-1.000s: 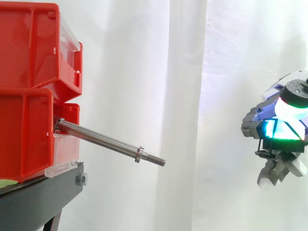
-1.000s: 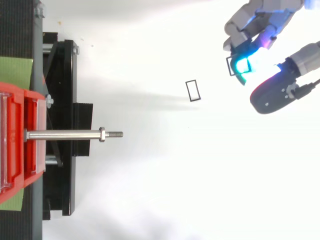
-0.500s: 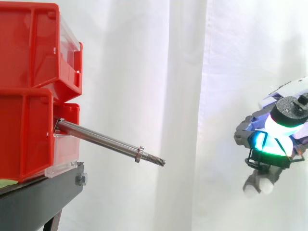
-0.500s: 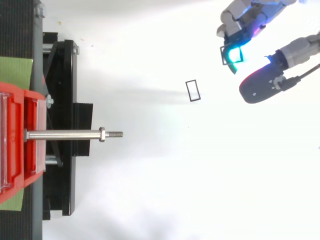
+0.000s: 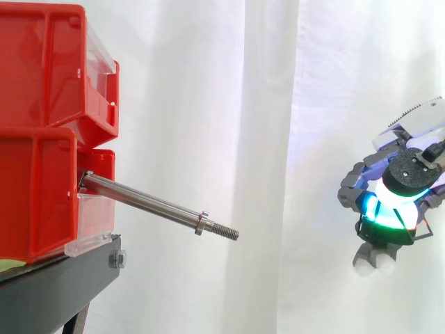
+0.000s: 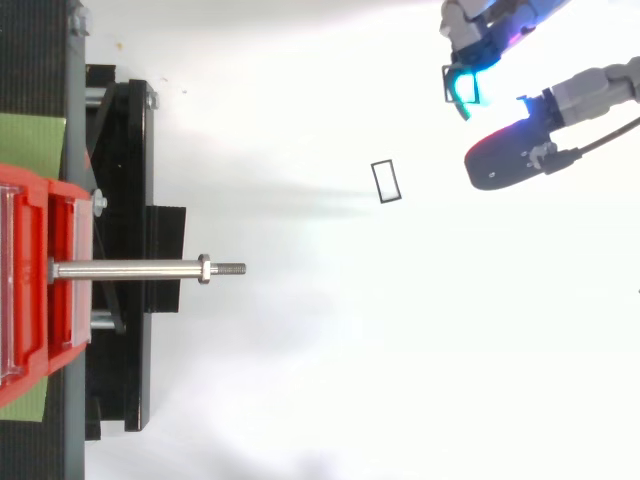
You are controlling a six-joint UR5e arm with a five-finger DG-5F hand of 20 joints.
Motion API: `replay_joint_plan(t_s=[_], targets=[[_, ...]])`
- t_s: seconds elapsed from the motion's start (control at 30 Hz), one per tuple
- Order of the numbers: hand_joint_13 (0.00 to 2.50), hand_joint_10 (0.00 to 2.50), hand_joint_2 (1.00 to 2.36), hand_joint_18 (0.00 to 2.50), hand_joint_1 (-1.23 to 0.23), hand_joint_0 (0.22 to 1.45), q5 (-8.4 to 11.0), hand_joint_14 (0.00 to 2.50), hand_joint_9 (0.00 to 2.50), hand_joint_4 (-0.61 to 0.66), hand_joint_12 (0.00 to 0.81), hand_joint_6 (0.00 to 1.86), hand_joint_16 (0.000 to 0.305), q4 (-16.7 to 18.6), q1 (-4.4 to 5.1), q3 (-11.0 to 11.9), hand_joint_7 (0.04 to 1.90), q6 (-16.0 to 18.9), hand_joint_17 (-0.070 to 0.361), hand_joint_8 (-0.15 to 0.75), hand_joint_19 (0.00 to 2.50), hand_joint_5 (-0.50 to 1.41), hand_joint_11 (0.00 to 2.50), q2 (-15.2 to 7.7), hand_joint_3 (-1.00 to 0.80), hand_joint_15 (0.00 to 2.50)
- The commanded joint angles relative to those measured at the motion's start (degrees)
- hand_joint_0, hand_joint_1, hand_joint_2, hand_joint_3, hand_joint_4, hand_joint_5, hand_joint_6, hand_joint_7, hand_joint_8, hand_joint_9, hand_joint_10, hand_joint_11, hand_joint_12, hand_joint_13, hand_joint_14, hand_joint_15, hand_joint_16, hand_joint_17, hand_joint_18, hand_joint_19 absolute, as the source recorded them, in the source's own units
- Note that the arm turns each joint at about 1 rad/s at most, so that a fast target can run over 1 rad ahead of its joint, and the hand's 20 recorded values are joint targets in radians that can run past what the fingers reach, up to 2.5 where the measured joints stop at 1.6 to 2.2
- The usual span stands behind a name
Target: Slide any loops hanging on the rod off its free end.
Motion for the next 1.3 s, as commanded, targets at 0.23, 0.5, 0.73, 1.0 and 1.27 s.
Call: replay_joint_plan(t_s=[0.23, 0.5, 0.73, 1.0, 1.27], targets=[[0.53, 0.01, 1.02, 0.43, -0.66, 0.58, -1.52, 0.0, 0.85, 0.02, 0.26, 0.84, 0.04, -12.1, 0.31, 0.4, 1.36, -8.3, 0.09, 0.252, 0.02, -0.18, 0.24, -0.1, -0.26, 0.0], [0.56, 0.02, 1.02, 0.46, -0.65, 0.58, -0.65, 0.0, 1.02, 0.02, 0.263, 0.84, 0.041, -11.7, 1.19, 0.0, 1.35, -4.7, 0.093, 0.25, 0.03, -0.19, 0.75, -0.1, -0.29, 0.0], [0.65, 0.03, 1.02, 0.49, -0.65, 0.58, -0.65, 0.0, 1.18, 0.02, 0.254, 0.84, 0.041, -11.5, 1.19, 0.0, 1.34, -1.7, 0.091, 0.262, 0.04, -0.19, 1.19, -0.1, -0.31, 0.07], [0.64, 0.03, 1.02, 0.5, -0.65, 0.59, 1.11, 0.0, 1.2, 0.03, 0.254, 0.84, 0.041, -9.0, 1.19, 0.0, 1.34, 2.6, 0.092, 0.258, 0.05, -0.19, 1.2, -0.1, -0.32, 0.06], [0.61, 0.02, 1.02, 0.5, -0.65, 0.59, 2.26, 0.0, 0.95, 0.03, 0.258, 0.84, 0.041, -8.2, 1.19, 0.0, 1.33, 5.1, 0.093, 0.261, 0.04, -0.19, 0.7, -0.1, -0.32, 0.02]])
